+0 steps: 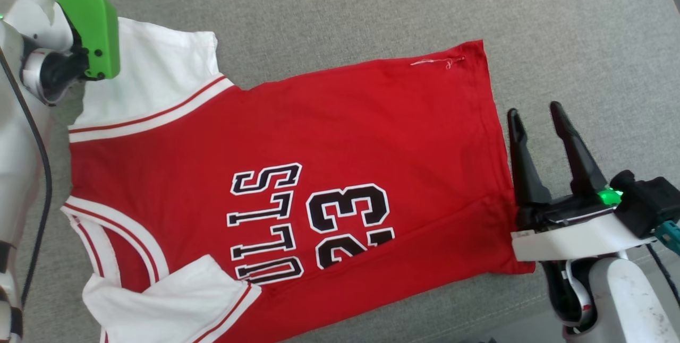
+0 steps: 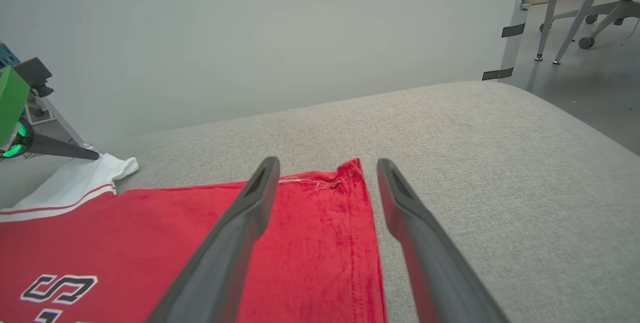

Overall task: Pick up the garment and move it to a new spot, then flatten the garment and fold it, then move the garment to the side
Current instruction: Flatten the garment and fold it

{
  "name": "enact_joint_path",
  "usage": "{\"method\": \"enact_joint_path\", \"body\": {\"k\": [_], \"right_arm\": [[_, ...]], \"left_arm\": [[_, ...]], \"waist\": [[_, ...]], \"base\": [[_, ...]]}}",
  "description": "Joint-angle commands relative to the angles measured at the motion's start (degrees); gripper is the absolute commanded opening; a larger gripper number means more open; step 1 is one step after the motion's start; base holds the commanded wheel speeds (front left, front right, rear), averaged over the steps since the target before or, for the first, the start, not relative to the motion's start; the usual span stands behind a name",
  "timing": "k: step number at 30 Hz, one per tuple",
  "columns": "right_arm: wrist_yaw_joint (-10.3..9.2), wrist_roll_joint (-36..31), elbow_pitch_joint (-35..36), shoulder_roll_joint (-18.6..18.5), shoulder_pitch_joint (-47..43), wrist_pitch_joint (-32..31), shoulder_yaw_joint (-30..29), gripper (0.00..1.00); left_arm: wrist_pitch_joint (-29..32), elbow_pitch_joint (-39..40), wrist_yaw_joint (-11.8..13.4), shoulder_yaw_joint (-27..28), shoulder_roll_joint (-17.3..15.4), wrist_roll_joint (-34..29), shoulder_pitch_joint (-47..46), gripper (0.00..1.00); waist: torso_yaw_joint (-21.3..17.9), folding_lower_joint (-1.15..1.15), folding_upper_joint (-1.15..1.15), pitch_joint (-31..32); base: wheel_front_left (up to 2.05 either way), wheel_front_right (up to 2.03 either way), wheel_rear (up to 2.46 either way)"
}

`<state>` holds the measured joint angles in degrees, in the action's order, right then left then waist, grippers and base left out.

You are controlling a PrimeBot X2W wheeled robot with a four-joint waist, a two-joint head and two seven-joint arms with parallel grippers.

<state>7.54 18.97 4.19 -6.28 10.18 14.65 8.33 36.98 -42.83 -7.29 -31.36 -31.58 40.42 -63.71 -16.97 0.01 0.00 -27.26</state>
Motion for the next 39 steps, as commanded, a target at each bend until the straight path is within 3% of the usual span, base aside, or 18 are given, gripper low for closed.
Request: {"method": "enact_joint_path", "body": {"k": [1,5,9,13,17,21,25,30,39], "right_arm": [[-0.05,-0.53,-0.24,-0.66,0.14,0.34,-0.51,1.00],[-0.05,-0.85,-0.82,-2.28,-0.46,-1.24,-2.08,1.00],[-0.05,-1.47,-1.22,-4.78,-0.60,-7.02,-2.78,1.00],[-0.05,-0.31,-1.52,-8.36,0.64,-17.68,-2.93,1.00],[-0.05,2.04,-1.83,-14.35,3.33,-34.44,-2.30,1.00],[-0.05,5.01,-1.06,-17.52,7.41,-47.39,-2.66,1.00],[-0.05,7.61,-2.28,-19.40,12.17,-55.43,-3.12,1.00],[-0.05,8.52,-8.01,-22.24,19.86,-60.97,-1.15,1.00],[-0.05,7.41,-15.46,-24.49,24.85,-61.75,2.75,1.00]], "left_arm": [[-1.50,-0.01,0.29,0.57,0.69,0.86,1.22,0.00],[-5.63,0.87,1.16,2.13,2.16,2.47,3.60,0.00],[-8.02,3.26,1.41,2.75,2.93,3.61,6.58,0.00],[-8.84,8.44,2.07,3.31,2.84,4.75,9.80,0.00],[-9.07,16.57,3.23,3.55,2.18,5.44,13.41,0.00],[-7.76,25.12,5.23,3.69,1.11,6.06,16.72,0.00],[-6.38,33.66,7.32,3.63,0.20,6.32,19.39,0.00],[-5.62,43.72,9.92,3.36,-0.57,5.85,22.14,0.00],[-5.93,49.17,10.54,1.97,-0.68,4.54,23.50,0.00]], "waist": [[1.16,-0.01,0.00,2.51],[2.71,-0.01,0.00,5.66],[4.62,-0.01,0.00,8.32],[6.69,-0.01,0.00,9.88],[9.23,-0.01,0.00,10.24],[11.49,-0.01,0.00,9.23],[13.77,-0.01,0.00,7.41],[17.00,-0.01,0.00,4.43],[19.73,-0.01,0.00,1.89]], "base": [[0.00,0.00,0.00],[0.00,0.00,0.00],[0.00,0.00,0.00],[0.00,0.00,0.00],[0.00,0.00,0.00],[0.00,0.00,0.00],[0.00,0.00,0.00],[0.00,0.00,0.00],[0.00,0.00,0.00]]}}
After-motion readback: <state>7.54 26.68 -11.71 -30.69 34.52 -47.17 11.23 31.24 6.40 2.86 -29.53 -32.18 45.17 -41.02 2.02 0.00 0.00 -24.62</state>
